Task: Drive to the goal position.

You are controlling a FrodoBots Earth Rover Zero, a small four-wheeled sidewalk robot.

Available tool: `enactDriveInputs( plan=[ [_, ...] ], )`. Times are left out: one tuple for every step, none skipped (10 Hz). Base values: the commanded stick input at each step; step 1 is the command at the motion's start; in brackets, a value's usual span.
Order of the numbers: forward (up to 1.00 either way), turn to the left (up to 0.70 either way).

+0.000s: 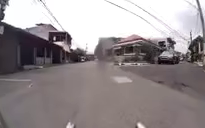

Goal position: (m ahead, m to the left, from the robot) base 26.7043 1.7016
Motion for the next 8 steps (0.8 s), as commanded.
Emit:
enactDriveInputs(
  plan=[
    [0.7,0.0],
    [0.7,0.0],
    [0.7,0.01],
    [0.7,0.04],
    [0.7,0.12],
    [0.7,0.13],
    [0.7,0.0],
    [0.7,0.0]
  ],
)
